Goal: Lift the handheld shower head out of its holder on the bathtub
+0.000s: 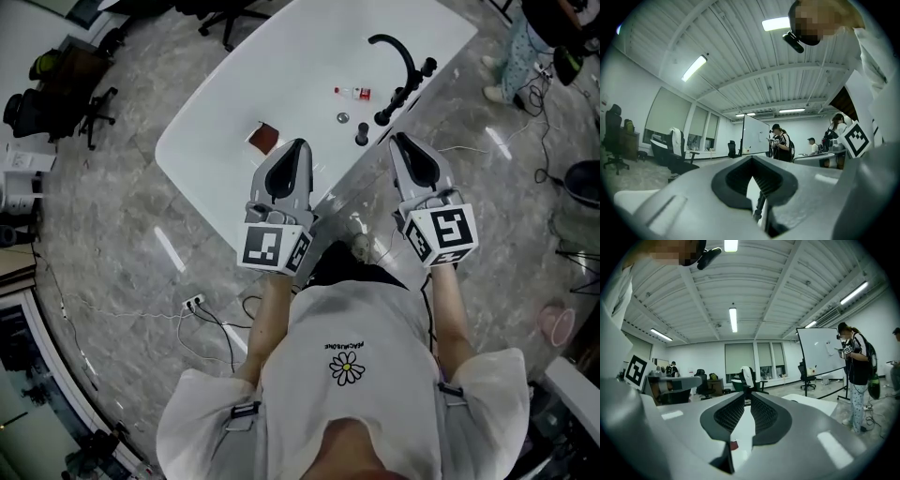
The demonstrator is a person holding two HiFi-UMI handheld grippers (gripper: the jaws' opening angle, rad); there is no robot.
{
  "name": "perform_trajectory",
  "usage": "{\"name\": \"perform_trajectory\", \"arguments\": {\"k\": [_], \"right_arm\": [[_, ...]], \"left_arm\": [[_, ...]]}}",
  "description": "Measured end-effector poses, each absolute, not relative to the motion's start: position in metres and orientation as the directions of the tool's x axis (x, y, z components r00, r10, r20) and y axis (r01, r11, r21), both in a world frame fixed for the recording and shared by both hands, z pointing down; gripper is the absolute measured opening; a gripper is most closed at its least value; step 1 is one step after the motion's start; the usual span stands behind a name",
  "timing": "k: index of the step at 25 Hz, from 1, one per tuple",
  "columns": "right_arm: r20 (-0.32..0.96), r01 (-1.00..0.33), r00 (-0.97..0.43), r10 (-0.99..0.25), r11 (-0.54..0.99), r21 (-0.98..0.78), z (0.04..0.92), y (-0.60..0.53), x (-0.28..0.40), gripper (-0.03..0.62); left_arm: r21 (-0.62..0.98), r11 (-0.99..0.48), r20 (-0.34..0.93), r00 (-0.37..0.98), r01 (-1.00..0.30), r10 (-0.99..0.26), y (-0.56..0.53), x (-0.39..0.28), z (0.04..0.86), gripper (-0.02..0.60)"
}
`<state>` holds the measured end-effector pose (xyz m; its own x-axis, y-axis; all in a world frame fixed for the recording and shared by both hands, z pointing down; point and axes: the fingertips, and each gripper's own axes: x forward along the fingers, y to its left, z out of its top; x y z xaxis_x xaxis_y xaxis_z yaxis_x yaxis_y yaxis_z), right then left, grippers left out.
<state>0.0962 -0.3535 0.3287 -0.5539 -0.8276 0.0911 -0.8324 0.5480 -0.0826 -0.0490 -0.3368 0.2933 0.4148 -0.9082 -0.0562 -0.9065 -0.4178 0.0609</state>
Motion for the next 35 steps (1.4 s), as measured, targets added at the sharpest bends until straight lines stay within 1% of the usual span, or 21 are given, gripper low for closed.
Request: {"name": "perform_trajectory", "arguments": {"k": [6, 9, 14, 18, 21, 25, 28, 32, 35], "right_arm": [[0.278, -0.811, -0.572, -0.772, 0.582, -0.051, 0.412, -0.383, 0.083, 0.115], [0.383, -0.798, -0.567, -0.729, 0.602, -0.035, 0.463, -0.396, 0.076, 0.131], [0.548, -0.769, -0.547, -0.632, 0.639, -0.030, 0.574, -0.428, 0.063, 0.152], [0.662, -0.772, -0.499, -0.559, 0.634, -0.045, 0.667, -0.444, 0.064, 0.172], [0.697, -0.793, -0.460, -0.551, 0.608, -0.043, 0.713, -0.465, 0.062, 0.200], [0.716, -0.824, -0.419, -0.558, 0.565, -0.041, 0.748, -0.482, 0.060, 0.209], [0.724, -0.835, -0.402, -0.560, 0.550, -0.038, 0.762, -0.488, 0.057, 0.198], [0.719, -0.845, -0.385, -0.578, 0.535, -0.022, 0.767, -0.493, 0.052, 0.156], [0.717, -0.847, -0.380, -0.585, 0.532, -0.016, 0.768, -0.493, 0.051, 0.153]], "left_arm": [[0.080, -0.421, 0.027, 0.425, -0.903, -0.905, -0.372, -0.053, 0.340, 0.000], [0.099, -0.429, 0.065, 0.436, -0.898, -0.897, -0.391, -0.050, 0.371, 0.000], [0.141, -0.440, 0.127, 0.457, -0.887, -0.880, -0.418, -0.048, 0.433, 0.000], [0.200, -0.396, 0.183, 0.431, -0.896, -0.884, -0.424, -0.059, 0.489, 0.000], [0.218, -0.372, 0.208, 0.416, -0.902, -0.885, -0.429, -0.067, 0.521, 0.000], [0.228, -0.361, 0.232, 0.410, -0.904, -0.882, -0.430, -0.075, 0.549, 0.000], [0.226, -0.351, 0.241, 0.401, -0.909, -0.884, -0.432, -0.080, 0.559, 0.000], [0.224, -0.334, 0.249, 0.385, -0.916, -0.889, -0.435, -0.088, 0.564, 0.000], [0.221, -0.321, 0.250, 0.371, -0.921, -0.894, -0.436, -0.094, 0.563, 0.000]]}}
